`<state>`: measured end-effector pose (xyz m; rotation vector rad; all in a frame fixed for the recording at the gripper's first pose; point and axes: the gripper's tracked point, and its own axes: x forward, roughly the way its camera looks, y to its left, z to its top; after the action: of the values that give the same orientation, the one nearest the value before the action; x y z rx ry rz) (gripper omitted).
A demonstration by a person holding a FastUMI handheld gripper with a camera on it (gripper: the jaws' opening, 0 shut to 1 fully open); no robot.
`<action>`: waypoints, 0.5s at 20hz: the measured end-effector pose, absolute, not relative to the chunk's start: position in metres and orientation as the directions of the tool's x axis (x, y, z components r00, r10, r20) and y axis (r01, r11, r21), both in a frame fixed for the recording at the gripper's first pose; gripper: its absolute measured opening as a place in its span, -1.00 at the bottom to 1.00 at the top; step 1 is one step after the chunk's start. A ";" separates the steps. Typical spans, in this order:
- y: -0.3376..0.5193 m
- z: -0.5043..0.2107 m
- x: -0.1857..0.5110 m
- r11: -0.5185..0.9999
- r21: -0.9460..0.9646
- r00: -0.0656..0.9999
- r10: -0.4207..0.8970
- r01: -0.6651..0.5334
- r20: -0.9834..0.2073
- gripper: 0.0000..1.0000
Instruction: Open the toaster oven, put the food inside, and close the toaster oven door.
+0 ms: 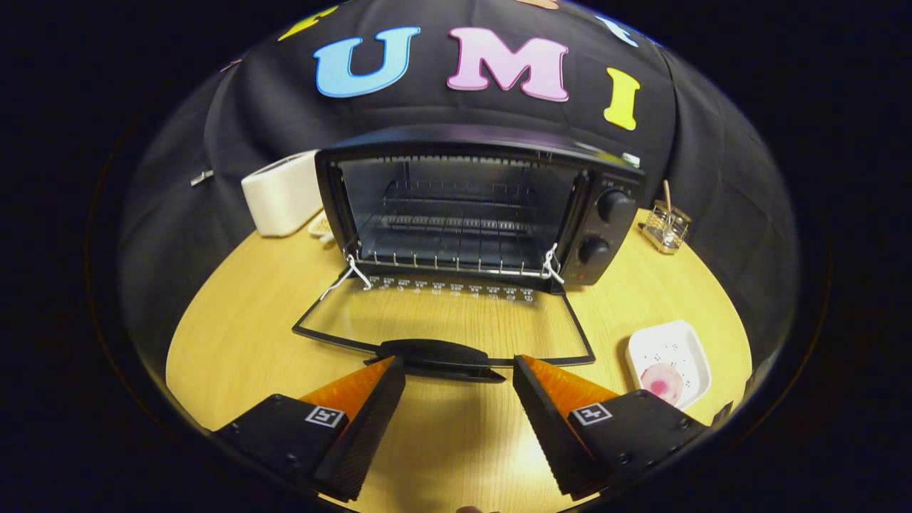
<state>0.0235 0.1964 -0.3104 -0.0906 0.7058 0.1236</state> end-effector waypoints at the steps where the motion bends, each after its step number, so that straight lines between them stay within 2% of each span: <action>1: 0.196 -0.306 0.024 0.987 -0.031 0.754 0.099 -0.156 -0.649 0.98; 6: 0.168 -0.263 0.005 0.955 0.004 0.741 0.231 -0.295 -0.630 0.98; 10: 0.117 -0.228 -0.002 0.928 -0.008 0.726 0.285 -0.372 -0.626 0.98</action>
<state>-0.0018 0.1168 -0.2278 -0.1369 0.6669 0.3636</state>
